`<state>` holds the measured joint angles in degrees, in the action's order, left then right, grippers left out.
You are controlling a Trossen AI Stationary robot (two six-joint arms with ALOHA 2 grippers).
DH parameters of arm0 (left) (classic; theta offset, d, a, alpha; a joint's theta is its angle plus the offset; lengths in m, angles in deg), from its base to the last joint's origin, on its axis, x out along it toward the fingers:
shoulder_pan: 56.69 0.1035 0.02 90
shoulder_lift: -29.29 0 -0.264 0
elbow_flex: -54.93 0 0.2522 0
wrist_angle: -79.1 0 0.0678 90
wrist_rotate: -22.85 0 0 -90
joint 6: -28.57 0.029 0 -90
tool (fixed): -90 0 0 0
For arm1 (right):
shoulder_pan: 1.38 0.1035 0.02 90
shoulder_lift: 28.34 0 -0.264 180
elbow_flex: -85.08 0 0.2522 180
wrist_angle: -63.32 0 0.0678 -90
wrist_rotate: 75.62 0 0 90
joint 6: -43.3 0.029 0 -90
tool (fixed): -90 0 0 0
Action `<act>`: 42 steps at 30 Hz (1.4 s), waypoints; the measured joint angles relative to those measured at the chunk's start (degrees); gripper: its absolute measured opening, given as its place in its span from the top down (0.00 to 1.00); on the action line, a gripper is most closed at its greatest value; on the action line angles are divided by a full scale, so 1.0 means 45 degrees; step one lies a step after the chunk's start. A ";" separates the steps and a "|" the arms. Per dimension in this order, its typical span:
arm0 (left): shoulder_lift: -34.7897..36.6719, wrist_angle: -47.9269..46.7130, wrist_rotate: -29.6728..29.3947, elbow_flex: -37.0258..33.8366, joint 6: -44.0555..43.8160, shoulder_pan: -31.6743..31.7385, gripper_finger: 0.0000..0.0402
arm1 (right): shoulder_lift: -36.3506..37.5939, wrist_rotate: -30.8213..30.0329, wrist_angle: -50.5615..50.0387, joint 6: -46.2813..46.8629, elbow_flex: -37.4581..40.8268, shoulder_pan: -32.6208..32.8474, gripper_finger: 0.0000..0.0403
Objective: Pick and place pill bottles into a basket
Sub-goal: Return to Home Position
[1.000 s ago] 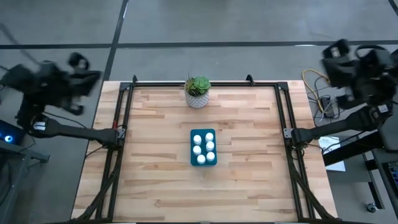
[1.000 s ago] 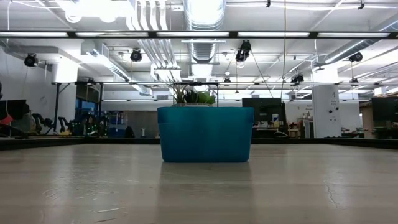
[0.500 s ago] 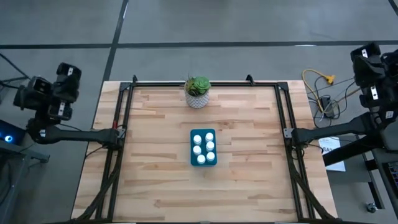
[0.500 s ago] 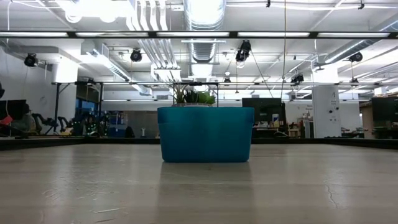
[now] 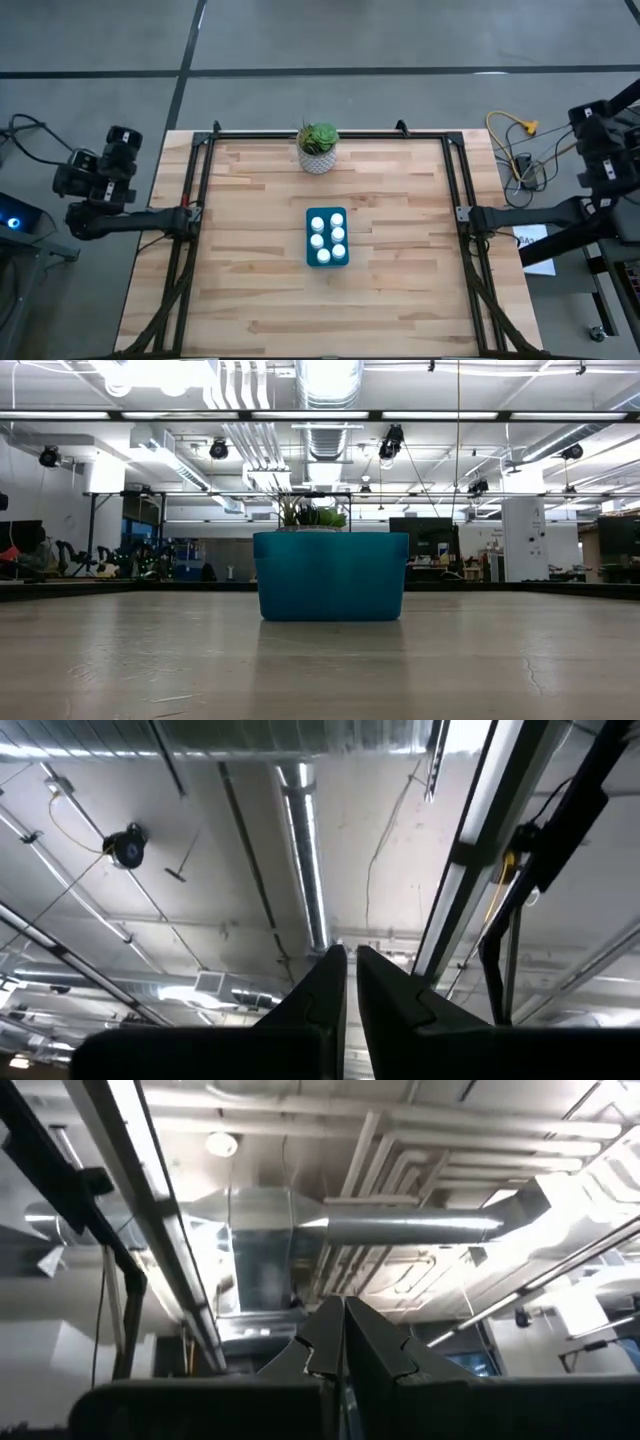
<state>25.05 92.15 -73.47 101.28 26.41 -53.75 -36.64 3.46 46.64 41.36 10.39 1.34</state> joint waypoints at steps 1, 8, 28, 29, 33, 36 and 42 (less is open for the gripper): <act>0.0323 0.0027 0.0001 -0.0201 -0.0078 0.0000 0.97 | 0.0385 -0.0013 0.0094 0.0005 0.0352 -0.0004 0.98; 0.0468 0.0832 -0.0462 -0.1141 0.0277 0.0005 0.97 | 0.1808 -0.1003 -0.0014 0.0072 0.1903 -0.0009 0.98; 0.0445 0.7583 -0.1064 -0.7148 -0.2052 0.0007 0.97 | 0.1748 -0.0791 0.4569 0.2087 0.6834 0.0006 0.98; 0.0474 0.7345 -0.1054 -0.7114 -0.2077 0.0010 0.97 | 0.1774 -0.0788 0.5238 0.2144 0.7265 0.0006 0.98; 0.0453 0.7221 -0.1045 -0.7141 -0.2030 0.0010 0.97 | 0.1828 -0.0718 0.7112 0.2423 0.8924 0.0006 0.98; 0.0460 0.7133 -0.1044 -0.7141 -0.2105 0.0010 0.97 | 0.1832 -0.0560 0.8165 0.2925 0.9989 0.0009 0.98; 0.0320 0.6990 -0.1015 -0.7145 -0.2132 0.0010 0.97 | 0.1837 -0.0562 1.0303 0.3939 1.2181 0.0006 0.98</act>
<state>26.49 123.61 -78.04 69.12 16.82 -53.71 -28.38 0.93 93.00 59.09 65.21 1.37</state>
